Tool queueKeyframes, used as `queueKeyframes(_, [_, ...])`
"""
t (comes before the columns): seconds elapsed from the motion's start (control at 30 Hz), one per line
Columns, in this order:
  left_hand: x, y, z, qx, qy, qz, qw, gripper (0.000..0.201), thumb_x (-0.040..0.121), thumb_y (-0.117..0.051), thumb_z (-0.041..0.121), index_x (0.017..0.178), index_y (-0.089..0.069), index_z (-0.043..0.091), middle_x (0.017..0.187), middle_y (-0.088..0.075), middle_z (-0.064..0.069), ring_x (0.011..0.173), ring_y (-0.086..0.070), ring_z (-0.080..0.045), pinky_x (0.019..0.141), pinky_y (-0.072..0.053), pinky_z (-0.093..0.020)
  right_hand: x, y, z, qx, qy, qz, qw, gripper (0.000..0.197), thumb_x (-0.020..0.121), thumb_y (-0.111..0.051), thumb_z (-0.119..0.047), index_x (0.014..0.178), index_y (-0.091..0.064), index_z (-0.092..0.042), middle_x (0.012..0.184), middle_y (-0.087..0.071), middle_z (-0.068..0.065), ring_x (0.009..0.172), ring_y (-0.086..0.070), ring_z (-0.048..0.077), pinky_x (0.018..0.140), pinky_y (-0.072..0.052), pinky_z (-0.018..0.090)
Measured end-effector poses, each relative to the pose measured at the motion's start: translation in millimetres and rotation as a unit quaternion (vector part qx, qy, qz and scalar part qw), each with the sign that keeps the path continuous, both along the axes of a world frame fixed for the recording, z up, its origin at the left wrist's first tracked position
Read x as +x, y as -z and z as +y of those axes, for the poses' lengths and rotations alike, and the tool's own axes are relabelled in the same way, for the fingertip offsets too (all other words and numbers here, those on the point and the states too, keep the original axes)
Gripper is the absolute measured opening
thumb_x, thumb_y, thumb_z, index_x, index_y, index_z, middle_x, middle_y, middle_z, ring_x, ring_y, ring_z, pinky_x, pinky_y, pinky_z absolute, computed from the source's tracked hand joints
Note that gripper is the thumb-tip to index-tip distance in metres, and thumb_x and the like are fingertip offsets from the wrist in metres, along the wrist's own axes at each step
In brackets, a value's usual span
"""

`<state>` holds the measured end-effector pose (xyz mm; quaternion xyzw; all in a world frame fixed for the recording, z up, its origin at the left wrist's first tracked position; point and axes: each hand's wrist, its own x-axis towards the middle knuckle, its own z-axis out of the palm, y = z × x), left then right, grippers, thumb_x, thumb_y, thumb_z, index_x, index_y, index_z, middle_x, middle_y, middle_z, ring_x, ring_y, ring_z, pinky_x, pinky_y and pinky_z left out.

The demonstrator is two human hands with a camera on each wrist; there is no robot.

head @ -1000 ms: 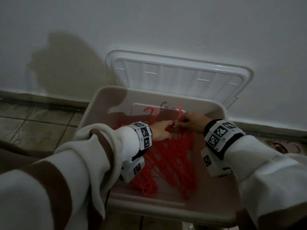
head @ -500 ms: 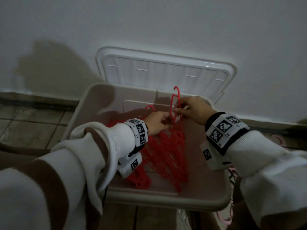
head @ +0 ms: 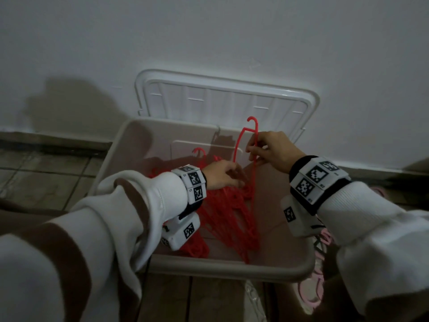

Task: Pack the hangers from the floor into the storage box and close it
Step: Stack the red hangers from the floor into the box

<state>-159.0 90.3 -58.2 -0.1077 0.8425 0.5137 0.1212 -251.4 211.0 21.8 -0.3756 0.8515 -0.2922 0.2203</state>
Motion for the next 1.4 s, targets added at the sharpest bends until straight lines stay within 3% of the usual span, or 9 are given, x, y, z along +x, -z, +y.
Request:
queueKeyframes(0.1, [7,3,-1,-0.175,0.088,-0.053,0.979,0.025,0.085,-0.064,0.023,0.108,-0.066,0.015,0.106,-0.068,-0.003,0.099,-0.061,-0.019,0.086,-0.048,-0.030,-4,-1,3,-0.005,0.024,0.024,0.999,0.014,0.093,-0.051,-0.007,0.096,-0.060,0.003,0.069,-0.063,0.002,0.072,-0.067,0.030,0.068,-0.058,0.033])
queueKeyframes(0.33, [16,-3,0,-0.163,0.115,-0.088,0.976,0.021,0.079,-0.070,0.015,0.100,-0.069,0.008,0.101,-0.070,-0.011,0.089,-0.061,-0.018,0.084,-0.048,-0.030,-11,-2,11,0.000,0.068,0.085,0.994,0.013,0.093,-0.050,-0.007,0.091,-0.059,0.001,0.072,-0.064,0.011,0.061,-0.061,0.027,0.072,-0.056,0.040])
queueKeyframes(0.5, [21,-6,2,-0.154,0.075,-0.104,0.980,0.024,0.081,-0.064,0.006,0.105,-0.063,0.004,0.088,-0.070,-0.011,0.061,-0.054,-0.007,0.049,-0.037,-0.008,-7,-8,12,0.039,0.050,0.093,0.994,0.016,0.095,-0.046,-0.011,0.091,-0.058,-0.001,0.064,-0.060,0.003,0.052,-0.058,0.021,0.066,-0.055,0.036])
queueKeyframes(0.6, [24,-9,0,-0.175,0.064,-0.093,0.978,0.029,0.081,-0.063,0.005,0.110,-0.063,0.004,0.100,-0.070,-0.013,0.080,-0.061,-0.017,0.046,-0.036,-0.004,-1,-15,10,0.013,0.057,0.111,0.992,0.017,0.096,-0.042,-0.012,0.096,-0.057,-0.003,0.071,-0.061,0.007,0.060,-0.060,0.028,0.072,-0.055,0.041])
queueKeyframes(0.8, [26,-14,-3,-0.136,-0.035,-0.080,0.987,0.034,0.085,-0.050,-0.002,0.118,-0.058,0.004,0.118,-0.063,-0.017,0.109,-0.059,-0.032,0.086,-0.046,-0.029,3,-28,15,-0.115,0.125,0.120,0.978,0.018,0.096,-0.036,-0.009,0.112,-0.042,-0.012,0.067,-0.057,0.003,0.055,-0.056,0.024,0.061,-0.053,0.040])
queueKeyframes(1.03, [27,-29,-20,-0.114,-0.088,-0.155,0.977,0.042,0.084,-0.055,-0.009,0.126,-0.048,-0.006,0.117,-0.060,-0.022,0.098,-0.061,-0.031,0.063,-0.049,-0.027,0,-41,39,-0.222,0.224,0.023,0.949,0.015,0.095,-0.034,0.001,0.101,-0.031,-0.012,0.085,-0.056,0.016,0.061,-0.057,0.028,0.048,-0.055,0.028])
queueKeyframes(1.23, [39,-48,-25,0.057,-0.120,-0.196,0.972,0.035,0.094,-0.036,-0.009,0.128,-0.043,-0.013,0.131,-0.054,-0.020,0.122,-0.052,-0.028,0.065,-0.051,-0.016,-2,-36,40,-0.158,0.200,0.001,0.967,0.022,0.096,-0.028,0.000,0.112,-0.030,-0.015,0.078,-0.058,0.011,0.058,-0.057,0.035,0.059,-0.057,0.046])
queueKeyframes(1.3, [41,-47,-29,0.046,-0.155,-0.175,0.971,0.033,0.096,-0.036,-0.003,0.127,-0.047,-0.009,0.125,-0.057,-0.020,0.110,-0.062,-0.020,0.053,-0.047,-0.013,0,-36,37,-0.138,0.181,0.022,0.973,0.022,0.096,-0.028,-0.001,0.110,-0.030,-0.017,0.075,-0.059,0.008,0.059,-0.060,0.039,0.060,-0.055,0.050])
queueKeyframes(1.4, [41,-43,-40,0.055,-0.221,-0.136,0.964,0.019,0.097,-0.038,0.003,0.096,-0.057,0.000,0.072,-0.069,-0.008,0.037,-0.056,0.003,0.037,-0.038,-0.010,2,-37,32,-0.119,0.177,0.044,0.976,0.029,0.094,-0.027,0.000,0.120,-0.032,-0.009,0.080,-0.062,0.013,0.058,-0.059,0.040,0.060,-0.055,0.053])
